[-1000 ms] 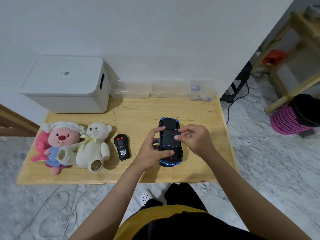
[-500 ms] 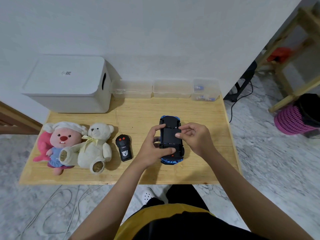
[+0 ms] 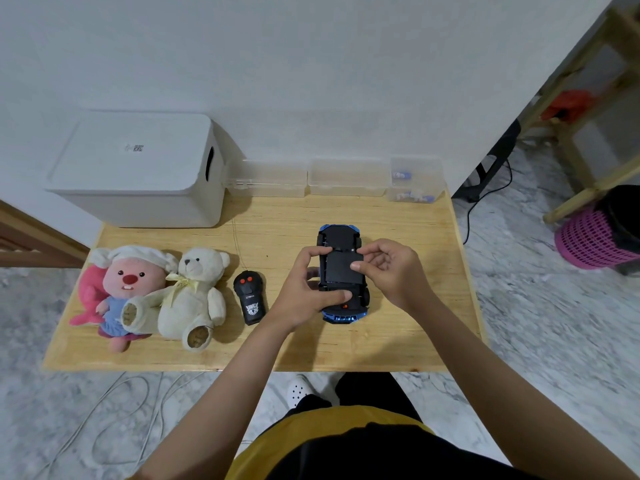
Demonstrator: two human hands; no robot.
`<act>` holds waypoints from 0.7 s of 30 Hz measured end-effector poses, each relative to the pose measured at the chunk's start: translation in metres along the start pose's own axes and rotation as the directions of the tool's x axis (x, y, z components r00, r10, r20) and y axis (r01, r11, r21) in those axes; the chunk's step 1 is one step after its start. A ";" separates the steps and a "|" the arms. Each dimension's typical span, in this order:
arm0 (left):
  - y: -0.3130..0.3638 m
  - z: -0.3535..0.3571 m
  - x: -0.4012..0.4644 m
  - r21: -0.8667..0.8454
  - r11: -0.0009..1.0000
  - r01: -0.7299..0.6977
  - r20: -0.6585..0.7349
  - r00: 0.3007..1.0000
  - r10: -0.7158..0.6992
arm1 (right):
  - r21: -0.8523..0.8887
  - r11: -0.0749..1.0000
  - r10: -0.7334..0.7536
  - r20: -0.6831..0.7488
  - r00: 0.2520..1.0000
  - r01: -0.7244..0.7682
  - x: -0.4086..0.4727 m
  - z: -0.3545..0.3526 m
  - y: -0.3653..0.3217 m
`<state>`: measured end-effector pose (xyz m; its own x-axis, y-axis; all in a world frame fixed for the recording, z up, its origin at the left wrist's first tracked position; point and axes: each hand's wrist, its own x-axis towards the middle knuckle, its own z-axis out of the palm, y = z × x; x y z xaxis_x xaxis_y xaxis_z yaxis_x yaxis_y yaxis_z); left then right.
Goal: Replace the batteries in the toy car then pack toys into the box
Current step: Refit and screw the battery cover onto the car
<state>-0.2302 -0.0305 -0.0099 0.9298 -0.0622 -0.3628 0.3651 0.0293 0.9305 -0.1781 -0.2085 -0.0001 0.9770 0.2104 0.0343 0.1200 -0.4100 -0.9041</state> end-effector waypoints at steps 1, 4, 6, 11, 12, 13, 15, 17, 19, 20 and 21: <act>0.000 0.000 0.001 0.003 1.000 0.002 0.004 1.000 -0.002 | 0.008 1.000 0.008 0.001 1.000 -0.008 0.001 0.000 -0.001; 0.003 0.000 0.002 0.015 1.000 0.005 0.021 1.000 -0.005 | 0.048 0.997 0.062 0.004 0.998 -0.062 0.007 -0.002 -0.002; 0.003 0.001 0.002 0.017 1.000 0.002 0.023 1.000 -0.003 | 0.068 0.994 0.087 0.005 0.996 -0.087 0.010 -0.002 -0.004; 0.004 0.000 0.002 0.001 1.000 -0.008 0.014 1.000 0.008 | 0.046 0.995 0.087 0.020 0.996 -0.088 0.010 -0.004 -0.005; 0.004 -0.002 0.002 0.000 1.000 -0.008 0.015 1.000 0.008 | 0.044 0.994 0.096 0.026 0.995 -0.097 0.009 -0.004 -0.005; 0.005 -0.002 0.001 -0.002 1.000 -0.008 0.017 1.000 0.008 | 0.047 0.993 0.106 0.032 0.994 -0.107 0.009 -0.004 -0.005; 0.005 -0.003 0.000 0.000 1.000 -0.006 0.020 1.000 0.006 | 0.067 0.990 0.122 0.042 0.992 -0.124 0.008 -0.004 -0.005; 0.004 -0.004 0.000 0.006 1.000 -0.003 0.021 1.000 0.003 | 0.088 0.987 0.129 0.052 0.990 -0.134 0.007 -0.004 -0.006; 0.004 -0.004 -0.001 0.011 1.000 -0.001 0.018 1.000 0.001 | 0.094 0.986 0.133 0.065 0.989 -0.138 0.007 -0.005 -0.007; 0.004 -0.004 -0.001 0.014 1.000 -0.001 0.018 1.000 0.001 | 0.096 0.985 0.137 0.069 0.988 -0.143 0.007 -0.006 -0.007; 0.004 -0.003 -0.001 0.018 1.000 -0.002 0.019 1.000 0.001 | 0.097 0.984 0.143 0.069 0.987 -0.149 0.007 -0.006 -0.007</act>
<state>-0.2296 -0.0270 -0.0065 0.9292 -0.0809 -0.3605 0.3625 0.0113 0.9319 -0.1710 -0.2097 0.0093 0.9696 0.2106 -0.1250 -0.0450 -0.3486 -0.9362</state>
